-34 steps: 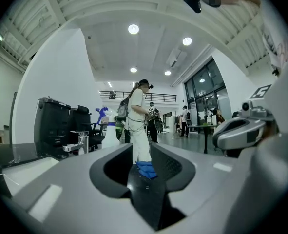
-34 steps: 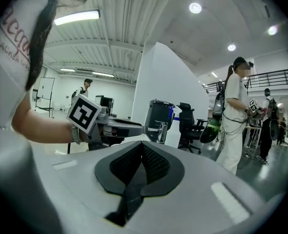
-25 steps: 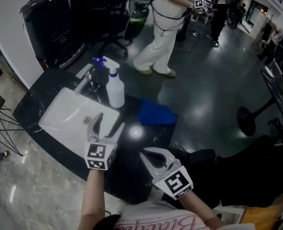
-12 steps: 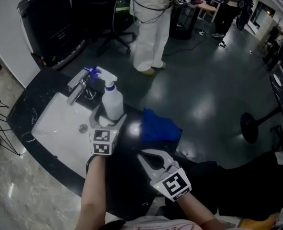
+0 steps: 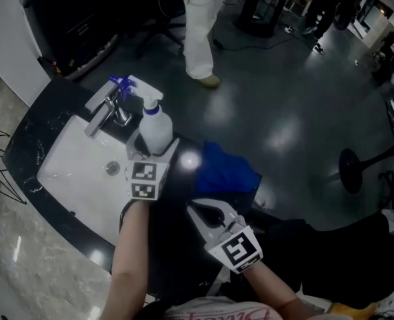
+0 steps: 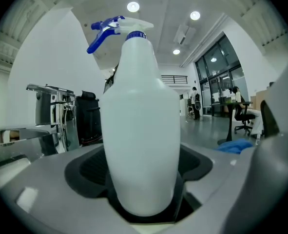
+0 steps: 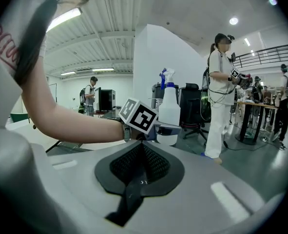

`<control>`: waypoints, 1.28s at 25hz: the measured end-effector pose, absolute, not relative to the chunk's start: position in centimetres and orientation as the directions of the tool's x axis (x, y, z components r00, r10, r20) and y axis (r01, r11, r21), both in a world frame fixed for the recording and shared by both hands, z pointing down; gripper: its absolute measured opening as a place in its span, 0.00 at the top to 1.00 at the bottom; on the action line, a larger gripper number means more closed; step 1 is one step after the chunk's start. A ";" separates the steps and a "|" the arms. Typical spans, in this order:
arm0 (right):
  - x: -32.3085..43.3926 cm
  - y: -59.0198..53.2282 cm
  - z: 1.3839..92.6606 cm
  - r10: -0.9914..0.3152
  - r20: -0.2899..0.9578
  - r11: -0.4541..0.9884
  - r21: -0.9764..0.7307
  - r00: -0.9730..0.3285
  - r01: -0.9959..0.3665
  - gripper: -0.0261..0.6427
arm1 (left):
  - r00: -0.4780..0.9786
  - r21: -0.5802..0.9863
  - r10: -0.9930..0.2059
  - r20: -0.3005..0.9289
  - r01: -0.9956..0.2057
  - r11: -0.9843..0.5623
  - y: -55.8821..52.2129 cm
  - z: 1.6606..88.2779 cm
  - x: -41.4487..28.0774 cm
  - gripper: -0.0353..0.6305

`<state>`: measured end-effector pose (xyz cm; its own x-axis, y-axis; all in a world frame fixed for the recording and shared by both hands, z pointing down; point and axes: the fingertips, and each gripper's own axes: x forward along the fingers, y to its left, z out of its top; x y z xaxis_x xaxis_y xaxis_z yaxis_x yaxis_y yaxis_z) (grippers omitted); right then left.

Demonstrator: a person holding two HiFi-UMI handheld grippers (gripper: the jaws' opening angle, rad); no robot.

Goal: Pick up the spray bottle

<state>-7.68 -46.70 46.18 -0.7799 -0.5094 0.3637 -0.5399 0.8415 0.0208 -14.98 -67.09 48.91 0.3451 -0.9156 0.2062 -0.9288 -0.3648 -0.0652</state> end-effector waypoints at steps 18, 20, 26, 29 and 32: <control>-8.2 -45.3 43.7 -0.528 0.342 0.841 0.086 -0.777 -0.534 0.96 | 0.342 -0.082 -0.930 0.135 -0.931 -0.355 -62.4 44.2 -15.1 0.35; -8.4 -44.6 43.2 -0.530 0.332 0.842 0.098 -0.780 -0.530 0.96 | 0.343 -0.093 -0.933 0.108 -0.931 -0.353 -61.1 42.8 -15.1 0.35; -8.4 -42.7 40.9 -0.543 0.291 0.838 0.133 -0.788 -0.529 0.96 | 0.356 -0.060 -0.934 0.042 -0.932 -0.358 -56.7 39.0 -14.6 0.35; -8.3 -41.7 39.6 -0.550 0.272 0.835 0.169 -0.789 -0.524 0.96 | 0.354 -0.050 -0.935 0.015 -0.934 -0.355 -54.4 37.6 -14.4 0.35; -7.8 -40.6 38.5 -0.565 0.248 0.825 0.189 -0.787 -0.533 0.96 | 0.357 -0.072 -0.934 -0.003 -0.932 -0.356 -51.7 36.4 -14.0 0.35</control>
<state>-7.83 -40.60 38.48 -0.7867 -0.5654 0.2479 -0.5330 0.8247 0.1894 -13.96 -51.73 36.36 0.3572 -0.9340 -0.0026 -0.9317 -0.3561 -0.0717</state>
